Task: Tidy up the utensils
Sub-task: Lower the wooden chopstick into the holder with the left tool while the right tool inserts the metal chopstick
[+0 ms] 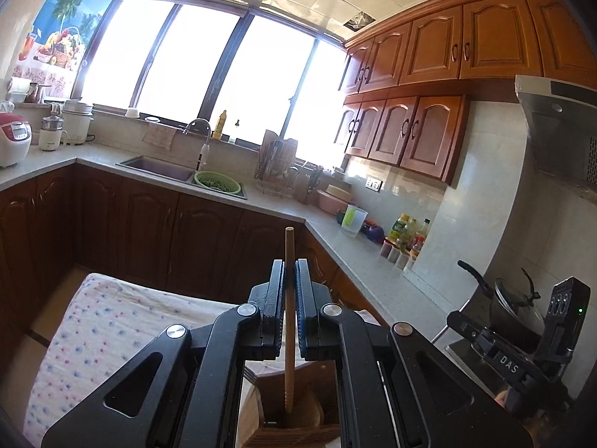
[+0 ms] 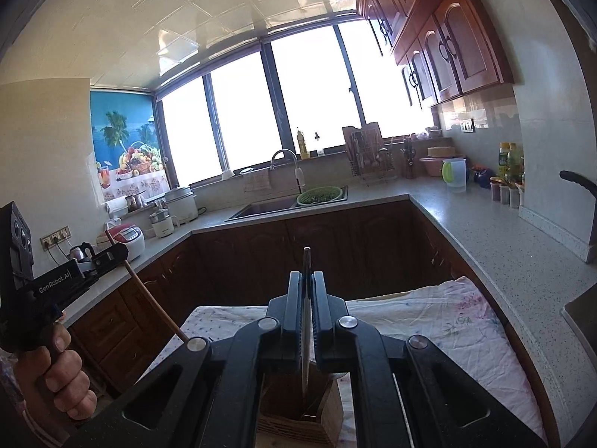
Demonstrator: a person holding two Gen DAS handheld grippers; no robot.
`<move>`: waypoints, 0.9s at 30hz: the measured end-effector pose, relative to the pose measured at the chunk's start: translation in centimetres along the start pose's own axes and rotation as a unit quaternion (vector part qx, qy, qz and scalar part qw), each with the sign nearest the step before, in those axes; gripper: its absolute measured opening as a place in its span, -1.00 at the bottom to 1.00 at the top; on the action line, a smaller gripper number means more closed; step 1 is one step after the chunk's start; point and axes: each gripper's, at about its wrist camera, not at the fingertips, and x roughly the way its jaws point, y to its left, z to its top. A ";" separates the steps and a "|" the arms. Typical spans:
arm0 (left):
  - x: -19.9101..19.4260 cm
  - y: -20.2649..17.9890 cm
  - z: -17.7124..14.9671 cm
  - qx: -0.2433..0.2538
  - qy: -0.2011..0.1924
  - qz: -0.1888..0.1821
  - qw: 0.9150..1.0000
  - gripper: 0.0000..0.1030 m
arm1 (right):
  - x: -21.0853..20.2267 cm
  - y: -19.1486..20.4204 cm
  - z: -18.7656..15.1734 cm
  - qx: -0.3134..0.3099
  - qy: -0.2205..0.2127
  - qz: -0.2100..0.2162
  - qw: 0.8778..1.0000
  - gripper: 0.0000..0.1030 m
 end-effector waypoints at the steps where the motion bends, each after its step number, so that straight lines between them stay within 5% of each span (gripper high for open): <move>1: 0.6 0.2 -0.8 -0.001 0.001 0.004 1.000 -0.91 | 0.4 -0.2 -0.6 0.001 0.003 -0.001 1.000 -0.91; 12: 4.3 2.9 -7.8 -0.018 0.067 0.020 0.997 -0.89 | 4.4 -1.8 -5.6 0.014 0.048 -0.007 0.999 -0.91; 25: 4.7 2.6 -7.4 -0.002 0.081 0.026 0.996 -0.88 | 4.6 -2.4 -5.2 0.031 0.054 -0.003 0.998 -0.90; 27: 4.7 2.7 -7.2 -0.008 0.091 0.027 0.995 -0.73 | 4.8 -2.7 -5.2 0.043 0.063 0.003 0.997 -0.81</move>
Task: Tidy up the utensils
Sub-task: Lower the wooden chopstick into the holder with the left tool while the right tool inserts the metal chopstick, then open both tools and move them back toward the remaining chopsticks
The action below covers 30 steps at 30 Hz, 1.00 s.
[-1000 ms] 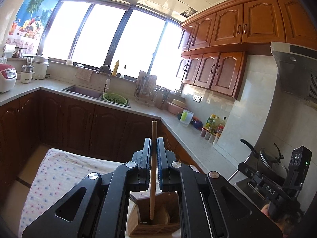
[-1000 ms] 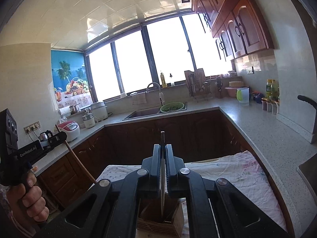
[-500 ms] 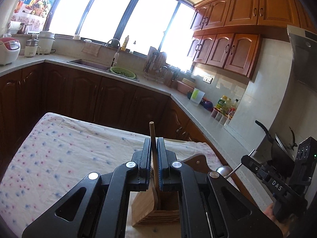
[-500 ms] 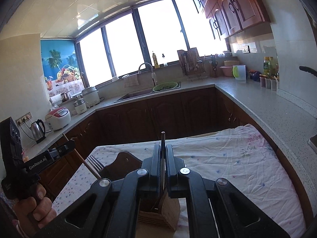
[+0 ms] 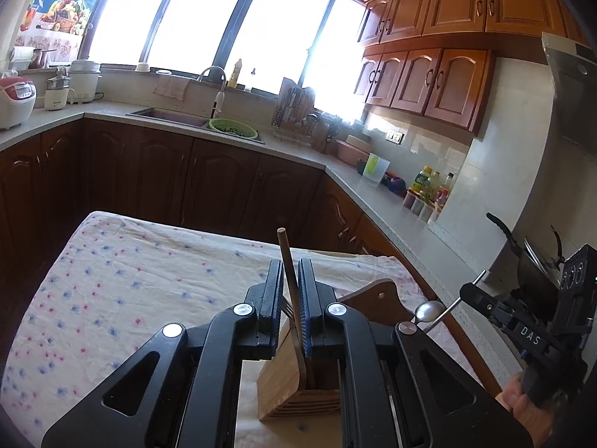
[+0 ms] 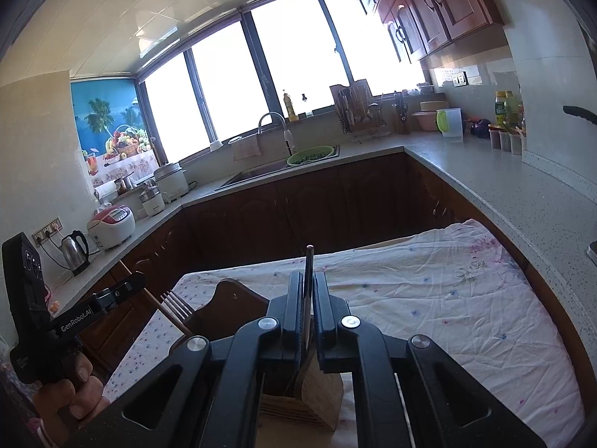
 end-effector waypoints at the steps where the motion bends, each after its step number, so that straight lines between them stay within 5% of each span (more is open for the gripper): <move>1: -0.2 0.0 0.1 -0.003 0.000 -0.004 1.000 -0.57 | 0.0 -0.1 0.0 0.005 0.004 0.004 1.000 -0.81; 3: -1.1 0.0 0.2 -0.005 -0.006 0.000 1.000 -0.16 | -0.2 -0.2 -0.2 0.010 0.004 0.005 1.000 -0.69; 5: -2.4 0.1 0.2 -0.009 -0.021 0.008 1.000 0.31 | -0.9 -0.3 -0.3 0.016 -0.004 0.011 1.000 0.18; 7: -3.8 0.2 0.1 -0.016 -0.032 0.026 0.999 0.74 | -2.2 -0.2 -0.4 0.016 -0.026 0.010 0.999 0.41; 9: -5.1 0.6 -0.2 -0.025 -0.038 0.035 0.998 0.86 | -3.4 -0.1 -0.4 0.015 -0.038 0.007 0.999 0.49; 11: -6.4 1.1 -0.9 -0.034 -0.039 0.038 0.998 0.92 | -4.5 -0.1 -0.7 0.022 -0.046 0.013 0.999 0.82; 17: -10.0 1.8 -4.0 -0.042 -0.033 0.050 0.997 0.98 | -7.7 0.2 -3.2 0.033 -0.058 0.016 0.998 0.92; 30: -15.0 0.8 -11.9 -0.015 0.009 0.055 0.998 0.98 | -13.1 -0.8 -11.7 0.091 -0.008 0.028 0.995 0.93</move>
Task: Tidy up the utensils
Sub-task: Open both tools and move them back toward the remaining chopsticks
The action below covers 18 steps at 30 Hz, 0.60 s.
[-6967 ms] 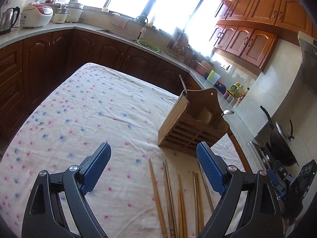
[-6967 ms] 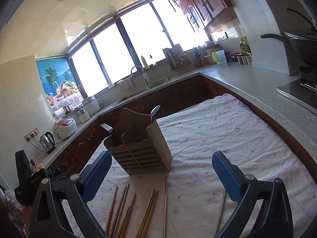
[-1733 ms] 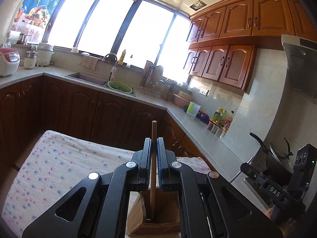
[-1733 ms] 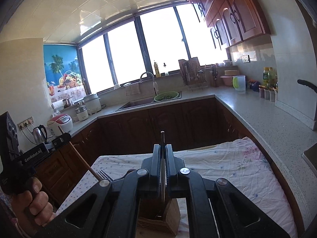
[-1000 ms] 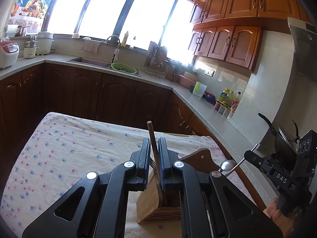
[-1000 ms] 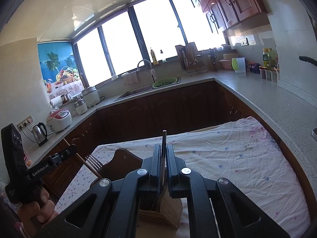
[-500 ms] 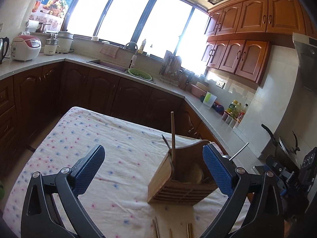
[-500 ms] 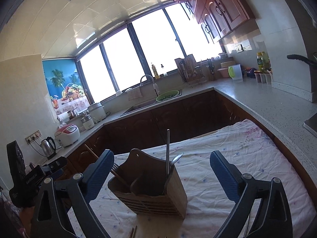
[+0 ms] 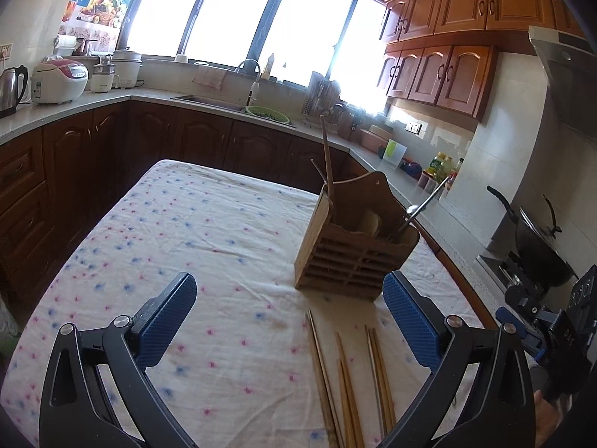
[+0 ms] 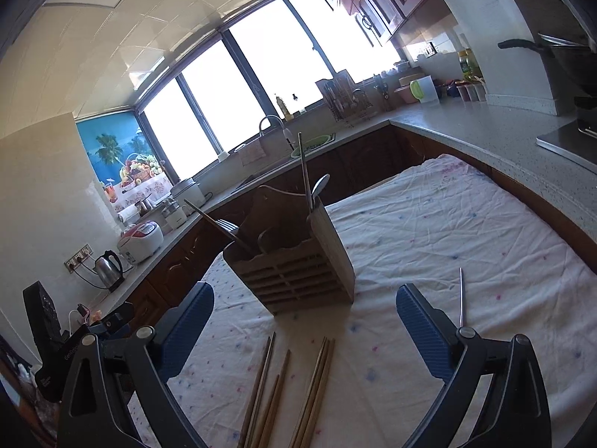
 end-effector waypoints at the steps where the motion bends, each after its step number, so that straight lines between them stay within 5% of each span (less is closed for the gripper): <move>1: -0.2 -0.1 -0.4 0.000 0.003 0.001 1.000 0.98 | -0.4 -0.3 -0.4 0.003 0.002 -0.003 1.000 0.93; 18: -2.6 0.2 -4.4 0.010 0.036 0.015 0.999 0.98 | -4.5 -1.8 -4.1 -0.008 0.004 -0.053 0.999 0.93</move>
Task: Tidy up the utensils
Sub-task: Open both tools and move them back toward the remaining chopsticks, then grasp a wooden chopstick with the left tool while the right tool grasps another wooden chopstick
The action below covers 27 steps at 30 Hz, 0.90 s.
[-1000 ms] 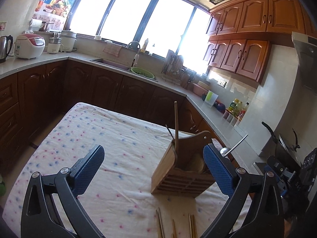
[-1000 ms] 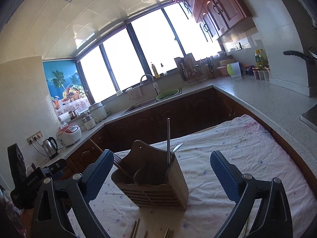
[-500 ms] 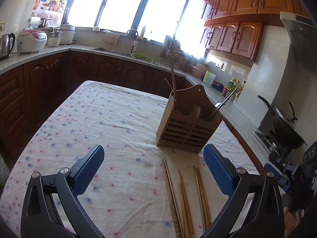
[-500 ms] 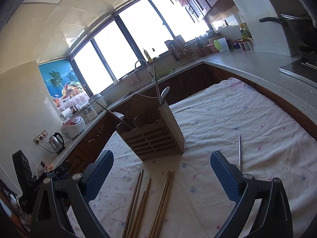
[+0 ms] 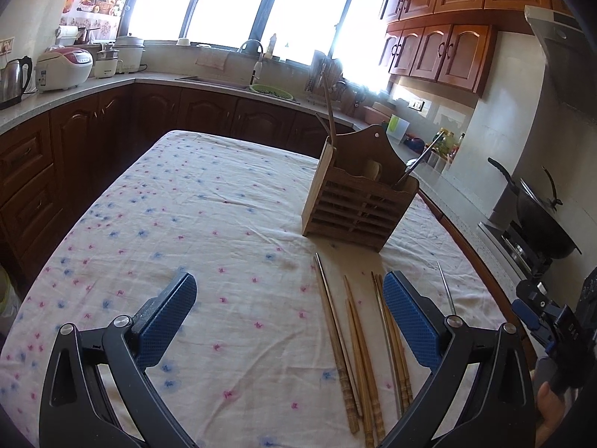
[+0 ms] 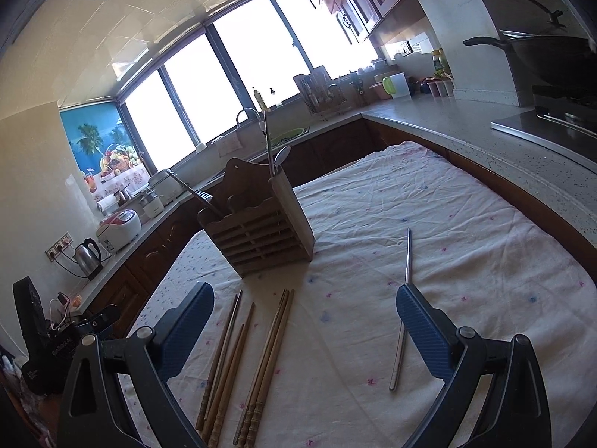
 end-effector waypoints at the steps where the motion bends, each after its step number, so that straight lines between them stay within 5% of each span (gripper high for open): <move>1: -0.1 0.0 -0.1 0.003 0.001 0.002 1.000 0.98 | -0.2 -0.1 -0.1 -0.001 -0.001 -0.002 1.000 0.93; 18: 3.4 -1.2 -1.7 0.045 0.080 0.031 0.995 0.98 | 0.9 -0.4 -1.0 -0.027 0.035 -0.033 0.998 0.92; 23: 4.4 -0.5 -1.8 0.035 0.095 0.042 0.994 0.98 | 4.0 1.8 -1.8 -0.071 0.090 -0.026 0.993 0.81; 27: 4.7 0.5 -1.7 0.023 0.102 0.047 0.993 0.98 | 8.5 4.5 -3.6 -0.131 0.169 -0.025 0.977 0.68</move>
